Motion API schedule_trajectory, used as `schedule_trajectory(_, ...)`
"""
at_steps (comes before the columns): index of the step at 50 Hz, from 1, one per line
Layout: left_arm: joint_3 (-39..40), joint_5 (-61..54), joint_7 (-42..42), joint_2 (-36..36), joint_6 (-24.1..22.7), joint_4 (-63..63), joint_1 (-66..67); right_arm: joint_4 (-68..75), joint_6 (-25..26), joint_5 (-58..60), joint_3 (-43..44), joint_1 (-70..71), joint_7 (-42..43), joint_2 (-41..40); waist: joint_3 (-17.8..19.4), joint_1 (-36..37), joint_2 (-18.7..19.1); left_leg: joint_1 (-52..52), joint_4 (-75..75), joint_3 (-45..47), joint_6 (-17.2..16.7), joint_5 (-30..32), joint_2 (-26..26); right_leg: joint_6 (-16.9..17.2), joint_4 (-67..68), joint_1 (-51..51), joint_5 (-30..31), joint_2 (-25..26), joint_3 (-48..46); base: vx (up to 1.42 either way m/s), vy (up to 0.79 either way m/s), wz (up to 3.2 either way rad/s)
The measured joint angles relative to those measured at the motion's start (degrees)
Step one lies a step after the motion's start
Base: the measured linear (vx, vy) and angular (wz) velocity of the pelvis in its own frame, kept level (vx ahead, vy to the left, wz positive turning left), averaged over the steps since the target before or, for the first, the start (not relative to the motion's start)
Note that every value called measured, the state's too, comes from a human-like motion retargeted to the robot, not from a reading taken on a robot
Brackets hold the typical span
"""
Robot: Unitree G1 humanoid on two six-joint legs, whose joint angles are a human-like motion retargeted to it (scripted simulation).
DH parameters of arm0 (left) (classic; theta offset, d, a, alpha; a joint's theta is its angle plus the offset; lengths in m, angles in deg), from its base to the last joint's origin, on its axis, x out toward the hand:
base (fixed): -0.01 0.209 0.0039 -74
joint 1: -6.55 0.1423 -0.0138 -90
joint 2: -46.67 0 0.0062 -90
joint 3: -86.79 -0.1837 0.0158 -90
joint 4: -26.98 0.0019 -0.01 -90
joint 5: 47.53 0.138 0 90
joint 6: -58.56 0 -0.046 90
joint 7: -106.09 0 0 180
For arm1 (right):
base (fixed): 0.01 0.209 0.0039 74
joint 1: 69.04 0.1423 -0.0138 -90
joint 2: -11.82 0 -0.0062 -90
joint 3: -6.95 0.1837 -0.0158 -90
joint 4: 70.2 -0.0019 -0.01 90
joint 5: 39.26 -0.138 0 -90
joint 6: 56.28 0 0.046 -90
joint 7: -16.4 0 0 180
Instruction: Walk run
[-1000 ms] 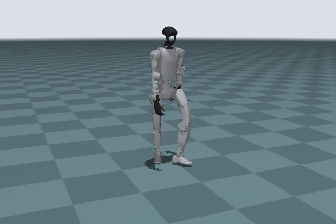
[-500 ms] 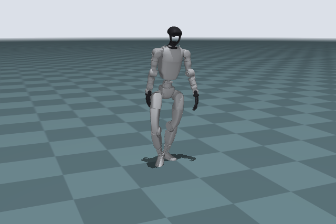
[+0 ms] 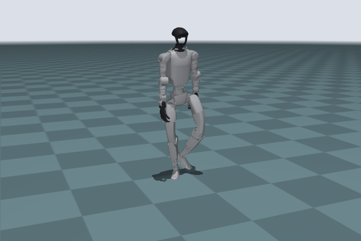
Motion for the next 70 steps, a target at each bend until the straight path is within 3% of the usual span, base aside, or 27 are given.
schedule_trajectory(5,2.5,-0.9,-1.8,-0.5,1.2,3.7,3.7,-4.0,-2.1,2.1,-2.6,5.8,-3.0,1.9,1.7,8.3,3.7,-13.3,-21.8,-1.9,-1.3,-5.7,1.0,3.1,-8.3,10.8,-1.5,9.6,3.3,1.18,-0.15,-1.07)
schedule_trajectory(9,5.2,-1.1,1.1,-0.7,5.1,4.7,4.2,-5.9,-3.6,2.7,-4.3,9.2,-3.7,3.3,1.5,10.9,3.6,-22.0,-35.3,-11.2,-3.0,-6.7,-2.5,6.7,-8.9,15.8,-3.1,10.6,5.4,1.0,-0.01,-0.5)
schedule_trajectory(12,5.7,-1.2,3.3,-0.3,7.5,4.7,4.0,-5.2,-3.8,3.7,-4.9,9.0,-3.0,2.2,0.0,10.3,4.3,-22.8,-33.1,-10.0,-0.4,-5.9,-2.5,10.3,-7.2,19.4,0.1,11.7,6.9,1.16,0.0,-0.06)
schedule_trajectory(13,5.6,-1.0,3.4,-0.2,7.8,4.7,3.7,-4.8,-3.7,4.1,-4.9,7.9,-2.9,1.7,-0.8,9.9,4.6,-21.8,-30.8,-6.9,1.4,-5.0,-2.1,11.3,-6.2,20.5,2.7,12.2,7.2,1.4,0.04,-0.08)
schedule_trajectory(15,4.9,0.1,2.6,0.0,7.5,4.7,2.3,-3.3,-3.7,5.3,-3.5,5.0,-3.7,1.3,-1.2,12.6,5.1,-20.4,-28.5,-13.2,1.0,-1.7,-1.4,11.0,-2.8,22.3,11.5,12.9,9.5,1.56,0.09,-0.73)
schedule_trajectory(18,4.9,-0.2,1.4,-0.8,5.3,2.8,-0.4,-0.7,-4.1,5.9,-4.1,0.4,-0.9,-0.7,-1.3,13.1,6.5,-17.1,-21.9,-20.4,2.2,-7.1,0.7,5.5,11.9,18.9,31.4,10.2,8.0,1.27,0.02,-0.79)
schedule_trajectory(20,3.3,-2.1,2.0,-0.1,3.9,0.5,-2.2,2.1,-4.0,4.7,-5.7,-1.3,1.0,-1.0,-1.4,11.4,9.7,-11.0,-22.3,-17.9,3.3,-10.9,4.2,-0.3,24.5,16.6,36.4,8.3,1.2,1.32,0.1,-0.24)
schedule_trajectory(22,1.1,-5.3,1.2,1.0,2.2,-1.4,-5.1,4.7,-3.6,5.6,-5.1,-1.7,1.7,-0.8,-0.3,10.1,10.8,-4.4,-24.7,-11.5,2.9,-12.9,6.9,-2.5,37.0,10.7,27.1,4.0,-0.5,0.85,0.06,-0.32)
schedule_trajectory(25,-1.5,-8.6,-2.6,2.7,0.7,-3.7,-10.1,6.3,-3.1,7.5,-2.5,-3.0,2.3,-1.3,1.1,5.1,8.6,3.9,-33.8,-12.8,2.4,-12.0,-0.6,0.1,49.5,-3.4,18.2,-2.4,2.0,1.05,0.04,0.54)
schedule_trajectory(27,-3.5,-9.3,-3.5,4.4,-0.7,-5.8,-13.6,5.7,-3.4,6.4,-1.4,-4.8,1.7,-1.4,1.2,1.0,8.0,8.5,-38.5,-10.3,2.5,-11.9,-3.2,1.1,48.5,-10.9,14.4,-3.7,1.5,0.83,-0.01,1.26)
schedule_trajectory(30,-6.1,-9.1,-1.5,7.3,-3.2,-9.9,-18.4,2.9,-2.9,4.3,-1.3,-8.5,0.1,-1.3,1.2,-4.0,7.7,13.3,-42.2,-12.2,2.0,-13.1,-6.3,1.9,37.4,-19.8,9.5,-3.7,0.7,1.13,-0.12,1.18)
schedule_trajectory(35,-10.2,-11.7,0.4,11.4,-8.5,-19.5,-24.1,0.6,-0.4,1.1,1.6,-9.5,-3.0,-2.6,1.2,-10.0,6.7,21.0,-44.7,-18.4,1.5,-17.7,-9.7,0.2,5.9,-29.2,3.9,-0.9,-1.1,0.96,-0.26,1.15)
schedule_trajectory(37,-11.2,-13.8,-0.8,11.6,-11.2,-21.8,-24.9,0.5,0.5,-0.4,3.0,-8.8,-4.2,-2.8,0.4,-11.1,6.5,23.6,-44.8,-20.0,0.9,-18.4,-10.2,2.6,1.5,-33.7,2.8,0.3,6.8,1.22,-0.35,0.76)
schedule_trajectory(39,-10.9,-15.2,-2.9,10.3,-13.0,-22.8,-24.0,0.3,1.0,-1.8,3.8,-8.1,-4.9,-2.5,-0.6,-10.3,6.4,25.7,-43.8,-21.1,-1.2,-16.7,-10.7,0.6,3.8,-34.3,1.9,-0.3,4.5,1.06,-0.23,0.16)
schedule_trajectory(41,-9.5,-15.9,-4.3,8.2,-13.5,-22.4,-21.3,0.2,1.3,-2.2,3.9,-7.5,-4.5,-2.4,-1.7,-10.4,6.2,27.9,-41.8,-21.4,-3.6,-11.2,-11.3,-3.4,7.5,-32.7,6.0,-1.6,0.0,1.32,-0.31,0.19)
schedule_trajectory(42,-8.4,-15.6,-4.2,7.0,-13.2,-21.8,-19.5,0.2,1.2,-2.2,3.7,-7.3,-4.1,-2.4,-2.1,-11.0,5.9,29.1,-40.2,-20.1,-4.3,-6.2,-11.5,-4.5,9.5,-31.9,8.5,-2.5,-0.5,1.41,-0.38,0.54)
schedule_trajectory(43,-6.8,-14.2,-3.3,5.7,-12.4,-21.0,-17.5,0.6,0.9,-2.3,3.6,-6.9,-3.7,-2.3,-2.2,-11.7,5.4,30.1,-38.2,-16.4,-4.0,1.5,-11.5,-4.6,13.6,-32.3,8.6,-3.8,4.8,1.4,-0.37,0.72)
schedule_trajectory(45,-5.0,-11.8,-1.9,2.8,-10.1,-18.2,-13.3,0.8,0.6,-2.1,4.1,-6.0,-3.1,-2.4,-1.9,-12.8,4.3,30.2,-29.8,-7.3,-2.0,15.0,-7.6,-3.5,17.7,-28.8,5.3,-7.5,8.6,1.39,-0.37,0.58)
schedule_trajectory(47,-3.1,-9.0,-1.1,0.7,-6.7,-13.2,-10.2,0.4,0.5,-2.4,2.2,-5.3,-3.6,-2.0,-1.9,-9.4,-1.0,28.3,-18.4,-0.1,3.1,19.2,-10.0,-2.7,16.6,-23.2,1.9,-9.5,10.7,1.31,-0.42,-0.66)
schedule_trajectory(50,-3.0,-5.6,0.7,0.6,-2.2,-4.3,-8.2,-0.2,-0.1,-2.4,-0.1,-2.3,-3.2,-0.9,-0.3,-5.9,-5.3,19.1,-0.3,3.2,7.3,8.7,-6.2,-0.1,14.0,-14.8,0.1,-13.4,5.3,1.2,-0.38,-0.37)
schedule_trajectory(54,-1.2,-0.3,1.3,0.3,1.6,2.2,-3.9,-3.3,-1.1,-0.2,-2.4,1.6,0.8,-1.1,0.8,-1.1,-1.8,2.3,6.6,-1.6,2.4,0.9,-1.0,2.0,1.9,-3.0,2.1,-2.6,1.2,0.95,-0.25,-0.54)
schedule_trajectory(59,1.5,2.2,1.7,-0.7,2.2,4.3,3.5,-7.9,-5.3,1.2,-4.5,5.6,-1.0,0.1,1.6,6.6,1.8,-11.3,-11.3,-1.8,1.3,-5.2,0.2,4.4,-7.0,7.7,1.8,7.5,3.2,0.98,-0.18,-1.05)
schedule_trajectory(63,4.5,1.6,3.4,-1.5,4.7,4.7,6.2,-9.8,-6.8,1.6,-5.7,8.1,-2.9,1.6,2.2,10.3,3.2,-19.2,-31.6,-7.6,1.5,-5.5,-3.4,6.9,-8.7,14.3,-0.2,10.4,6.4,0.96,-0.03,-0.85)
schedule_trajectory(66,6.5,1.7,5.1,-1.9,7.0,4.7,6.3,-8.0,-6.6,1.4,-5.9,7.7,-3.3,2.3,0.6,11.1,3.0,-22.0,-36.8,-9.9,2.3,-4.4,-5.7,9.8,-7.4,17.1,1.3,10.3,8.2,1.29,0.07,-0.23)
schedule_trajectory(68,7.0,1.5,5.6,-1.8,7.1,4.7,5.7,-5.6,-5.1,2.2,-5.1,5.9,-3.3,2.1,-0.4,11.4,4.0,-19.6,-34.2,-3.1,4.4,-1.3,-4.2,12.0,-5.2,19.5,5.5,11.5,9.6,1.34,0.06,-0.17)
schedule_trajectory(70,7.2,1.4,4.5,-1.6,6.7,4.4,4.6,-2.3,-3.6,3.2,-3.4,3.2,-3.2,1.8,-0.6,13.3,4.7,-19.2,-29.3,-11.5,4.1,-1.1,-3.0,11.1,-1.0,21.1,15.2,12.3,11.7,1.31,0.02,-0.65)
